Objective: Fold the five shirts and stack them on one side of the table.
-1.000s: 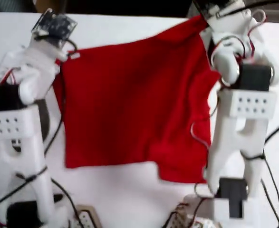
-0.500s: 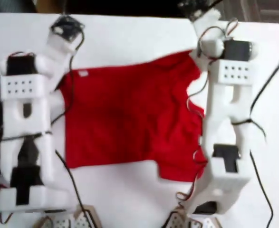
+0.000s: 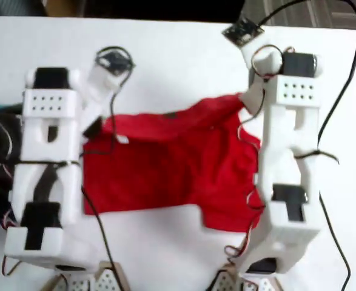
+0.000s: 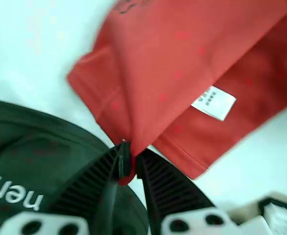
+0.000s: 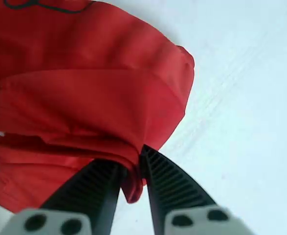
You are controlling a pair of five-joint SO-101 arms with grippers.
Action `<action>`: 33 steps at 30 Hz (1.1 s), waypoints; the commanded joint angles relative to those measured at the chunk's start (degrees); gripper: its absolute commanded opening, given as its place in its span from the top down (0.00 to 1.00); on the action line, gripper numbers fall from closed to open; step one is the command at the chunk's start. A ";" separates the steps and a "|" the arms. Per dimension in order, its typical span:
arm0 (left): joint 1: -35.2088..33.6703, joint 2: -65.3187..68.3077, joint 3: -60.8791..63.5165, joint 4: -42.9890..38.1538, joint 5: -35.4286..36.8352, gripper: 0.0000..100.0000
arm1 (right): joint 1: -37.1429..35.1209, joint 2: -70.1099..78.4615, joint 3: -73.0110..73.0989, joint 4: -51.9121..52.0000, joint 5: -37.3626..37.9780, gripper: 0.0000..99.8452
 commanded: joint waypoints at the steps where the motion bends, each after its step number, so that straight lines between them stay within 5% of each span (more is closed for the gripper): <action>1: 0.44 -2.02 1.36 1.93 -0.53 0.97 | 0.40 -11.82 10.11 0.66 0.44 0.98; 15: 1.58 -30.33 46.11 -14.07 -1.14 0.97 | 2.15 -42.42 53.80 -6.81 4.48 0.98; 24: 1.49 -33.14 54.37 -16.70 -1.14 0.97 | 12.35 -52.97 67.43 -7.08 14.24 0.98; 33: 1.58 -32.70 62.11 -23.91 -0.79 0.97 | 12.88 -54.90 80.44 -16.13 15.38 0.98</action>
